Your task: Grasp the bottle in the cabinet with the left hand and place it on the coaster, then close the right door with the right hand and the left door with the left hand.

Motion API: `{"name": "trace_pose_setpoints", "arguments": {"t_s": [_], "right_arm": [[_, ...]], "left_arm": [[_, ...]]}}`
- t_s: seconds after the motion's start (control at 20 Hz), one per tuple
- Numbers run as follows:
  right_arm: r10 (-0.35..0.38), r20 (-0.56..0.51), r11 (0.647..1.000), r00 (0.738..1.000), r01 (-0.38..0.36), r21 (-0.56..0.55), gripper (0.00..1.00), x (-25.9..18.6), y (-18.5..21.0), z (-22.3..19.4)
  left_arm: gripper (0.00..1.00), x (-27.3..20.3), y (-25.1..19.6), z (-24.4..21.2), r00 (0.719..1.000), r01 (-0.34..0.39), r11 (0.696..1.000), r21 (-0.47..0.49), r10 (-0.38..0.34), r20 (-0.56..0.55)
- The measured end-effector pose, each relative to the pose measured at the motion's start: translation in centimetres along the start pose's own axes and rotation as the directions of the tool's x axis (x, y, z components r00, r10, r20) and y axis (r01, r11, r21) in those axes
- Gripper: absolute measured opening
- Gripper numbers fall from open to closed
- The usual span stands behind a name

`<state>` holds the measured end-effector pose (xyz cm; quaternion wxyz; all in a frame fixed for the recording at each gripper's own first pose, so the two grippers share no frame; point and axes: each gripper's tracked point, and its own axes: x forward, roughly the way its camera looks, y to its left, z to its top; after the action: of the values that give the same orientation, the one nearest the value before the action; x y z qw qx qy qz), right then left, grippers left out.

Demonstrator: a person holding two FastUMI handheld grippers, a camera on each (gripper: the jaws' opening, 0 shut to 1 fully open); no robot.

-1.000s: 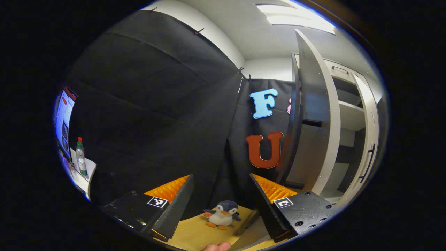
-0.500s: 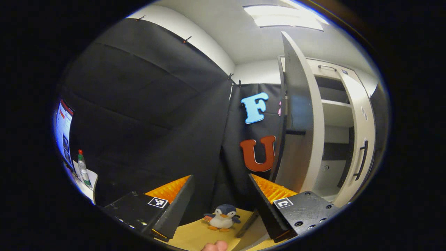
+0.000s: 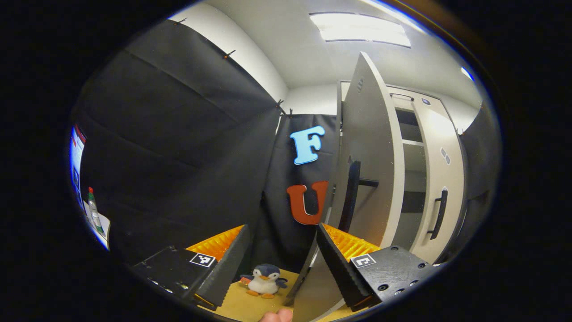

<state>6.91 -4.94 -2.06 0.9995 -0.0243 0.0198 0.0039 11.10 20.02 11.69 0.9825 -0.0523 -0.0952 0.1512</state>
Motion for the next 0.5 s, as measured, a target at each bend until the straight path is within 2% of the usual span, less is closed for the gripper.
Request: {"name": "trace_pose_setpoints", "arguments": {"t_s": [0.15, 0.2, 0.3, 0.35, 0.45, 0.5], "right_arm": [[0.002, -0.003, 1.000, 1.000, -0.002, 0.001, 0.83, -0.3, 0.2, 0.1], [-0.001, -0.003, 1.000, 1.000, 0.001, -0.005, 0.83, -0.2, 0.3, 0.2], [-0.008, 0.000, 1.000, 1.000, 0.008, -0.012, 0.83, -0.2, 0.4, 0.4], [-0.010, 0.000, 1.000, 1.000, 0.010, -0.013, 0.83, -0.2, 0.4, 0.5], [-0.014, 0.002, 1.000, 1.000, 0.014, -0.015, 0.83, -0.4, 0.5, 0.7], [-0.017, 0.005, 1.000, 1.000, 0.017, -0.020, 0.83, -0.5, 0.6, 0.9]], "left_arm": [[0.94, 0.0, -2.7, -0.5, 0.997, 0.082, 0.996, -0.024, -0.082, -0.006], [0.99, -0.2, -4.0, -0.8, 0.993, 0.117, 0.993, -0.031, -0.118, -0.010], [0.95, 0.2, -6.2, -1.2, 0.983, 0.180, 0.983, -0.037, -0.180, -0.023], [0.99, 0.3, -6.7, -1.6, 0.981, 0.190, 0.981, -0.032, -0.191, -0.031], [0.99, 0.4, -7.1, -1.6, 0.980, 0.194, 0.981, -0.016, -0.195, -0.032], [0.95, 0.3, -7.2, -1.5, 0.979, 0.200, 0.980, -0.010, -0.201, -0.030]]}}
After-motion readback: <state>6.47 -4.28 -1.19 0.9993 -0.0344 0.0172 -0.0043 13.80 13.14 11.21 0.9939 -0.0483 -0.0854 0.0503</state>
